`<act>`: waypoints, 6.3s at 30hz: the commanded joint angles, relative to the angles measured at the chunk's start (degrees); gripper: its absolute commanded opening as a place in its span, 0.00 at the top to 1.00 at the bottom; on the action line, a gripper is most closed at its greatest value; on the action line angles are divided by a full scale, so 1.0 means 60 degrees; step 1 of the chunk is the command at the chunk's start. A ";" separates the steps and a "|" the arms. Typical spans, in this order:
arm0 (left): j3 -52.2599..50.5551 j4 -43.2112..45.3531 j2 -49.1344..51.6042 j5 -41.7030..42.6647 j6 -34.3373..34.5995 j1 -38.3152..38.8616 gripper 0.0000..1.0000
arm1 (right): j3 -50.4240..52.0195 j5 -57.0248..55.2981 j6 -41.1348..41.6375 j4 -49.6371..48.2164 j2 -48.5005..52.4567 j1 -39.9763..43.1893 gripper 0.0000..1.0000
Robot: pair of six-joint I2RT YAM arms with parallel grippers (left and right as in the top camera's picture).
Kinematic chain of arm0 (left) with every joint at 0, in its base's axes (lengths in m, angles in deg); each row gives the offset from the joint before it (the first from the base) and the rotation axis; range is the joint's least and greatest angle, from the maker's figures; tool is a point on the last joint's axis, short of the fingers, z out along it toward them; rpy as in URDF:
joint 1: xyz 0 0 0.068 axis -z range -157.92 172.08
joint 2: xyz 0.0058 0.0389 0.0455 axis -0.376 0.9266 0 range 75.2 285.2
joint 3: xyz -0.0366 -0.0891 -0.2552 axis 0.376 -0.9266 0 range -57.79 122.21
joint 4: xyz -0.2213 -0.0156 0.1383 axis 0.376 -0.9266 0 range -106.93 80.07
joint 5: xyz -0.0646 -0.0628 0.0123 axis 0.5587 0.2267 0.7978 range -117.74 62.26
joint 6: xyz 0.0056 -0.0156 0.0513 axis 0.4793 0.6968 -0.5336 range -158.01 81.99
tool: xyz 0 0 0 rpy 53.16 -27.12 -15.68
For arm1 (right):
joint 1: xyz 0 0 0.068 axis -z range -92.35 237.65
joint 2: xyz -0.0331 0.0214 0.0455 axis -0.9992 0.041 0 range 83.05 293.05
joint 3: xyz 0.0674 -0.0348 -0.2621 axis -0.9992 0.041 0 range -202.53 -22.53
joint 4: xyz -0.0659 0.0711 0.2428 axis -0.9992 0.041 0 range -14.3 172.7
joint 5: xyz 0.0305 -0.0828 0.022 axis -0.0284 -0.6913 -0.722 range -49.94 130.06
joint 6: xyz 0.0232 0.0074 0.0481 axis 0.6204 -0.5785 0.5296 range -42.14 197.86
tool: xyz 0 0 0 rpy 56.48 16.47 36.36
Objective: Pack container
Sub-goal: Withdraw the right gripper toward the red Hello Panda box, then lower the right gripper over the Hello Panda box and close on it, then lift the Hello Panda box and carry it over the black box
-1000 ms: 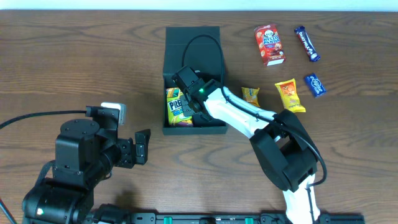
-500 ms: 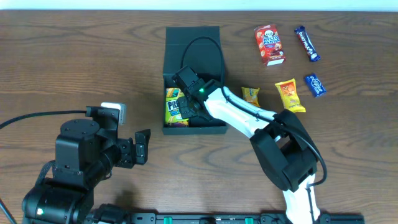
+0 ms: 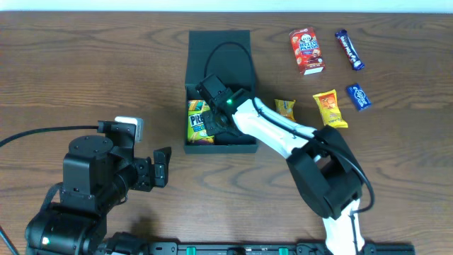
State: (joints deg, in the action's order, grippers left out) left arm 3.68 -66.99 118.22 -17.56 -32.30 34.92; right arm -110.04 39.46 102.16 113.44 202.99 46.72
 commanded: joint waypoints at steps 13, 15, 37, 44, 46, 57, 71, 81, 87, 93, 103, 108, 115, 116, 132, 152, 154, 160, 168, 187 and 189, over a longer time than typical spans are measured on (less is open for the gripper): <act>0.0033 -0.0029 -0.0004 0.0029 -0.0069 -0.0011 0.05 | -0.0419 -0.4357 -0.1381 0.0324 -0.4218 0.0834 0.99; 0.0033 -0.0025 -0.0004 0.0029 -0.0069 -0.0011 0.05 | -0.0419 -0.4605 -0.1432 0.0554 -0.4561 0.1031 0.99; 0.0033 -0.0025 -0.0004 0.0029 -0.0069 -0.0011 0.05 | -0.0415 -0.4073 -0.1453 0.2299 -0.5315 0.3399 0.98; 0.0033 -0.0025 -0.0004 0.0029 -0.0069 -0.0011 0.05 | -0.0375 -0.4080 -0.2146 0.1858 -0.5289 0.3468 0.84; 0.0033 -0.0025 -0.0004 0.0029 -0.0069 -0.0011 0.05 | -0.0313 -0.4076 -0.2361 0.1468 -0.5220 0.3548 0.67; 0.0033 -0.0025 -0.0004 0.0033 -0.0069 -0.0011 0.05 | -0.0295 -0.2918 -0.3151 -0.0350 -0.3636 0.4535 0.01; 0.0033 -0.0025 -0.0004 0.0029 -0.0069 -0.0011 0.05 | -0.0299 -0.2291 -0.4178 -0.3366 -0.1242 0.5595 0.01; 0.0033 -0.0025 -0.0004 0.0029 -0.0069 -0.0011 0.05 | -0.0729 -0.0718 -0.4452 -0.4218 0.0251 0.6142 0.01; 0.0033 -0.0025 -0.0004 0.0029 -0.0069 -0.0011 0.05 | -0.1701 -0.0350 -0.4532 -0.4105 0.1271 0.6167 0.01; 0.0033 -0.0025 -0.0004 0.0033 -0.0069 -0.0011 0.05 | -0.3129 -0.0310 -0.4535 -0.3384 0.2379 0.6186 0.01; 0.0033 -0.0025 -0.0004 0.0029 -0.0069 -0.0011 0.05 | -0.3869 -0.0317 -0.4561 -0.2634 0.3304 0.6229 0.01; 0.0033 -0.0025 -0.0004 0.0033 -0.0069 -0.0011 0.05 | -0.3869 -0.0317 -0.4564 -0.2539 0.3366 0.6229 0.01; 0.0033 -0.0025 -0.0004 0.0029 -0.0069 -0.0011 0.05 | -0.3869 -0.0313 -0.4561 -0.2375 0.3570 0.6229 0.01; 0.0033 -0.0025 -0.0004 0.0029 -0.0069 -0.0011 0.05 | -0.3869 -0.0313 -0.4561 -0.2368 0.3592 0.6229 0.01; 0.0033 -0.0025 -0.0004 0.0033 -0.0069 -0.0011 0.05 | -0.3865 -0.0313 -0.4561 -0.2277 0.3646 0.6448 0.10; 0.0033 -0.0029 -0.0004 0.0029 -0.0069 -0.0011 0.05 | -0.4003 -0.0313 -0.4335 -0.2069 0.3676 0.6459 0.34; 0.0033 -0.0025 -0.0004 0.0033 -0.0069 -0.0011 0.05 | -0.4229 -0.0313 -0.4335 -0.1956 0.3668 0.6459 0.36; 0.0033 -0.0025 -0.0004 0.0029 -0.0069 -0.0011 0.05 | -0.5176 -0.0302 -0.4266 -0.1195 0.3668 0.6433 0.41; 0.0033 -0.0025 -0.0004 0.0029 -0.0069 -0.0011 0.05 | -0.6994 -0.0178 -0.4197 0.0678 0.3490 0.6178 0.45; 0.0033 -0.0025 -0.0004 0.0033 -0.0069 -0.0011 0.05 | -0.8757 0.0925 -0.4200 0.3945 -0.0029 0.5584 0.46; 0.0033 -0.0029 -0.0004 0.0029 -0.0069 -0.0011 0.05 | -0.8641 0.0933 -0.4197 0.3949 -0.0503 0.5584 0.46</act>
State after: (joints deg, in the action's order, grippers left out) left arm 3.68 -66.99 118.22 -17.56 -32.30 34.92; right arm -162.60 44.16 76.17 137.22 204.47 79.79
